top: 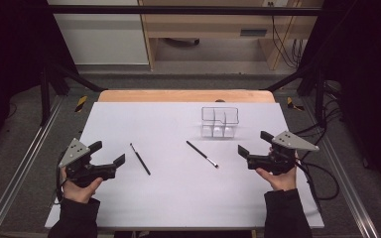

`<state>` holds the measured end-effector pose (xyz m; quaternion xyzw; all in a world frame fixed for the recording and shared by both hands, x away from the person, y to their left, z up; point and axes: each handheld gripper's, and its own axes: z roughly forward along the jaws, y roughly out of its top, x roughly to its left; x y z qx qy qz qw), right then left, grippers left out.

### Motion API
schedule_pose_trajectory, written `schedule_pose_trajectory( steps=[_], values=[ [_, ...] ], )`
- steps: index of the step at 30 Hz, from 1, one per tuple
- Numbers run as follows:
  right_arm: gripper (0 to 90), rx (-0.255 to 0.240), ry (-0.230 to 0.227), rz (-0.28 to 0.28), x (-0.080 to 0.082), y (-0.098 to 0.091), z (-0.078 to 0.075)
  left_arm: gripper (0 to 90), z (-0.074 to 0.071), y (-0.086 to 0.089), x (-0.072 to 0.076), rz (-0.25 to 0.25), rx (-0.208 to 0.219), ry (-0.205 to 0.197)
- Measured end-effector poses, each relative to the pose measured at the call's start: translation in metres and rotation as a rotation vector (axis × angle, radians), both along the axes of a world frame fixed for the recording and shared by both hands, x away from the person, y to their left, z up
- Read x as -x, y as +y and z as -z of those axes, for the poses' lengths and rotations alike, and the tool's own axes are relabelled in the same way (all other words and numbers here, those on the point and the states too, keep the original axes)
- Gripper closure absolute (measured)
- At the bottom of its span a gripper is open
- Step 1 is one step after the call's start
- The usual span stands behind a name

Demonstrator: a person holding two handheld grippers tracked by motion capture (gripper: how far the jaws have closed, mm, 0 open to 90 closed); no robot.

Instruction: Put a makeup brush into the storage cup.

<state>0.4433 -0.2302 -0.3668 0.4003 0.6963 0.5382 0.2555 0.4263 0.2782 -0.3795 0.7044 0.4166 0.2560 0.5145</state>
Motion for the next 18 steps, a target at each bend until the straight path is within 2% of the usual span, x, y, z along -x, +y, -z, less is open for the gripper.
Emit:
schedule_pose_trajectory(
  steps=[5, 12, 18],
  values=[
    [5.9, 0.013, 0.019, 0.005, 0.001, 0.0, 0.005, 4.6, 0.0, -0.003, 0.0, -0.007, -0.006, 0.004],
    [6.0, 0.012, 0.015, 0.01, 0.002, -0.001, 0.004, 4.6, 0.005, -0.006, -0.002, -0.017, -0.013, 0.029],
    [6.1, 0.016, 0.016, 0.006, 0.004, 0.002, 0.003, 4.7, 0.007, -0.012, -0.004, -0.025, -0.027, 0.033]
  ],
)
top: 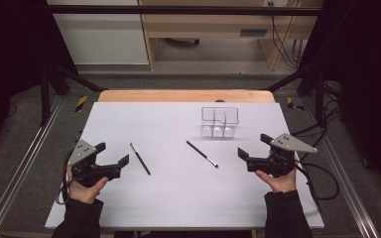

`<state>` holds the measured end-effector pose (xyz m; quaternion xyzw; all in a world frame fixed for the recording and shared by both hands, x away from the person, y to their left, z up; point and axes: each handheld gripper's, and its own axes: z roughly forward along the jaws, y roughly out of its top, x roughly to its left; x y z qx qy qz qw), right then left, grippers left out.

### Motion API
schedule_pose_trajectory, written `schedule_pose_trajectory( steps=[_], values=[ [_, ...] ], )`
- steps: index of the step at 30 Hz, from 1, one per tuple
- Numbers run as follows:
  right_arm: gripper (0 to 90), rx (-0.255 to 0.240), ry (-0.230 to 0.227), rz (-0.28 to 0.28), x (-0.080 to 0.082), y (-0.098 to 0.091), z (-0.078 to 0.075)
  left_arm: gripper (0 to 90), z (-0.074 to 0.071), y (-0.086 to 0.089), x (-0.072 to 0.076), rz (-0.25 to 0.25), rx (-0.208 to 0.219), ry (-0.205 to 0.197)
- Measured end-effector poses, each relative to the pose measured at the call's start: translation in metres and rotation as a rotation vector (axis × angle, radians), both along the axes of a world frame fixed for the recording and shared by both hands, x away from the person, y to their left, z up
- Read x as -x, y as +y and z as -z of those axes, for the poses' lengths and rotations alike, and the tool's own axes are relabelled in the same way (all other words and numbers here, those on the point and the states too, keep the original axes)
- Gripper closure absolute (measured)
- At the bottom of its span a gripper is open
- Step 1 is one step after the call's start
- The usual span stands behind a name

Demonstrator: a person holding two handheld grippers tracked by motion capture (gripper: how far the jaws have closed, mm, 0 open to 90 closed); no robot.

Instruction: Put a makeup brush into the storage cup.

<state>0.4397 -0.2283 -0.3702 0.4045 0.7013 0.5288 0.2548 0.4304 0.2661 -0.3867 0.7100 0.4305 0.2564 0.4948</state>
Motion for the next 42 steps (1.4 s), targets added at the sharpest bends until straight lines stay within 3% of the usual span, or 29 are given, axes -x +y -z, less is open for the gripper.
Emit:
schedule_pose_trajectory(
  steps=[13, 25, 42],
  values=[
    [6.3, 0.015, 0.002, -0.013, 0.002, 0.012, 0.0, 5.4, 0.012, -0.013, -0.008, -0.017, -0.02, 0.047],
    [6.7, 0.022, 0.012, -0.017, 0.002, 0.02, 0.002, 6.3, 0.024, -0.028, -0.017, -0.042, -0.067, 0.084],
    [6.7, 0.025, 0.016, -0.017, 0.002, 0.021, 0.003, 12.6, 0.046, -0.043, -0.043, -0.089, -0.123, 0.135]
  ],
)
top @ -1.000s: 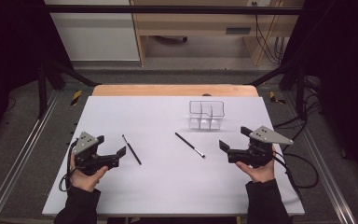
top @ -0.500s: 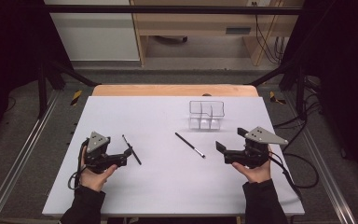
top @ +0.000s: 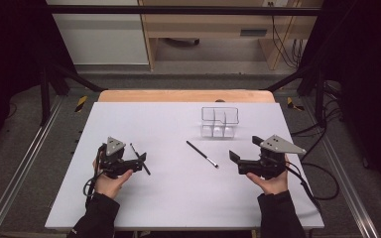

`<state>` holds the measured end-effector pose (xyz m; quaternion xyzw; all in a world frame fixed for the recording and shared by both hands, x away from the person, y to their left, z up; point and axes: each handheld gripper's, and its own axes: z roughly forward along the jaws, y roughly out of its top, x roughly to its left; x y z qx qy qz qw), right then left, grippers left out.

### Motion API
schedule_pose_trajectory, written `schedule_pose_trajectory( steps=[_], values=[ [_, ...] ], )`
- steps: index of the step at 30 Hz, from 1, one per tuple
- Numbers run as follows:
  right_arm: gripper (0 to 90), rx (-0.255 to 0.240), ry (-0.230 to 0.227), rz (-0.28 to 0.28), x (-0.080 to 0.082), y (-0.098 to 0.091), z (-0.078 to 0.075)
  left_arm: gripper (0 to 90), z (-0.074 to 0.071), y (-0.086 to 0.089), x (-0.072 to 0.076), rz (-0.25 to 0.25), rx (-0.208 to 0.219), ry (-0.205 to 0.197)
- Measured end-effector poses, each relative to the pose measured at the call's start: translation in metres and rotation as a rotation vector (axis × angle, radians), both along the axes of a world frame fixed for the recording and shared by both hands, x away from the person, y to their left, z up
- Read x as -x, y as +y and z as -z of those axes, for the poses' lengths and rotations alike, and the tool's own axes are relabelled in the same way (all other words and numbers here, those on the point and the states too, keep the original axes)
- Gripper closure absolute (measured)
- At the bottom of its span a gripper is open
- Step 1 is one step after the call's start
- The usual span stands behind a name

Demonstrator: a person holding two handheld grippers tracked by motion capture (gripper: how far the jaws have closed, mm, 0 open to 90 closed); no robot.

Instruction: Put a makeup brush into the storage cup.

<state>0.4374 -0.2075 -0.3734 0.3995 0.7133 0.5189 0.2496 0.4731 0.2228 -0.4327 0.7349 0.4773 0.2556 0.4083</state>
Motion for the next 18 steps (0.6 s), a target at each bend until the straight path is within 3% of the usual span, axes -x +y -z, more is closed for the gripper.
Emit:
schedule_pose_trajectory(
  steps=[18],
  values=[
    [6.7, 0.01, 0.013, 0.006, -0.002, 0.002, 0.004, 21.4, 0.031, -0.011, -0.018, -0.004, -0.082, 0.129]
  ],
)
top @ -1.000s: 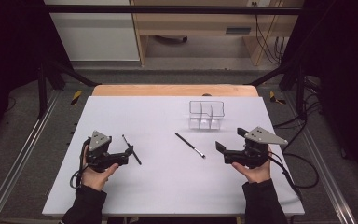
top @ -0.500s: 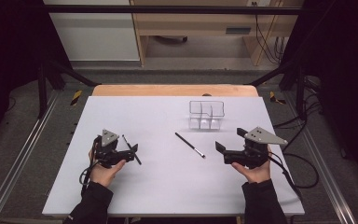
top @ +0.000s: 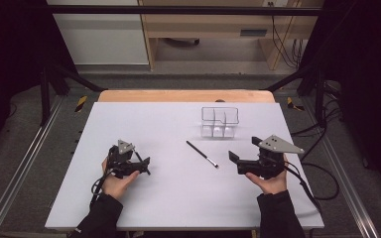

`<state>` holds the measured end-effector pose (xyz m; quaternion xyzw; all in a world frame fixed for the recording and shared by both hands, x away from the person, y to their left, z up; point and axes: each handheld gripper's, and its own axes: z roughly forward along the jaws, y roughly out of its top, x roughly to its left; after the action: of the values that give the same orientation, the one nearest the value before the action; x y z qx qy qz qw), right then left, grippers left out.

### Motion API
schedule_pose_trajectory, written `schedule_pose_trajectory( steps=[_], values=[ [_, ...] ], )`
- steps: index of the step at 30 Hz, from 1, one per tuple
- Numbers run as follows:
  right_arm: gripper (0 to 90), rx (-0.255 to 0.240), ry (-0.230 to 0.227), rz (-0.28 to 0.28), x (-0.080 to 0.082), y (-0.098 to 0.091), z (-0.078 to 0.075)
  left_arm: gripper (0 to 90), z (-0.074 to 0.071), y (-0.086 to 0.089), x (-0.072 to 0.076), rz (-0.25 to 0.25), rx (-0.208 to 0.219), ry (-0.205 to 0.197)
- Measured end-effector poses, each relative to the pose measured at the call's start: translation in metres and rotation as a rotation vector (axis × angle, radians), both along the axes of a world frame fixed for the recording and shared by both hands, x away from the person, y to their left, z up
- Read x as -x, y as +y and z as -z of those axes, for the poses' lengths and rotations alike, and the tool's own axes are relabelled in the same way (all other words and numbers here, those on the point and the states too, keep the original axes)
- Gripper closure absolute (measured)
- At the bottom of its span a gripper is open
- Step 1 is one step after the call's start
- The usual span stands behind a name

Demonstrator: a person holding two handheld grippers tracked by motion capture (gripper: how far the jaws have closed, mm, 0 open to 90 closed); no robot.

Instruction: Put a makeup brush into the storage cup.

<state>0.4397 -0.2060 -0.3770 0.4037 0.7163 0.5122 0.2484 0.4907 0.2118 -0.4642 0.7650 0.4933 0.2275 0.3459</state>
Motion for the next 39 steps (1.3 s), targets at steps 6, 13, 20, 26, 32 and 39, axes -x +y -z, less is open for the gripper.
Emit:
schedule_pose_trajectory(
  steps=[6, 13, 20, 26, 32, 39],
  values=[
    [6.7, 0.004, 0.004, 0.001, -0.001, 0.001, 0.001, 26.9, 0.006, -0.002, -0.003, 0.001, -0.018, 0.039],
    [6.7, 0.005, 0.004, 0.001, 0.0, 0.001, 0.001, 36.8, 0.011, -0.003, -0.003, -0.006, -0.01, 0.059],
    [6.6, 0.006, 0.008, 0.002, -0.001, 0.001, 0.002, 44.2, 0.012, -0.003, -0.003, -0.013, -0.017, 0.076],
    [6.6, 0.01, 0.013, 0.001, -0.002, 0.001, 0.003, 52.2, 0.011, -0.004, -0.002, -0.009, -0.036, 0.086],
    [6.6, 0.005, 0.008, 0.004, -0.001, 0.0, 0.002, 59.1, 0.009, -0.002, -0.002, -0.007, -0.043, 0.092],
    [6.5, 0.009, 0.011, 0.004, -0.001, 0.001, 0.003, 64.0, 0.008, 0.0, -0.002, 0.002, -0.044, 0.101]
  ],
)
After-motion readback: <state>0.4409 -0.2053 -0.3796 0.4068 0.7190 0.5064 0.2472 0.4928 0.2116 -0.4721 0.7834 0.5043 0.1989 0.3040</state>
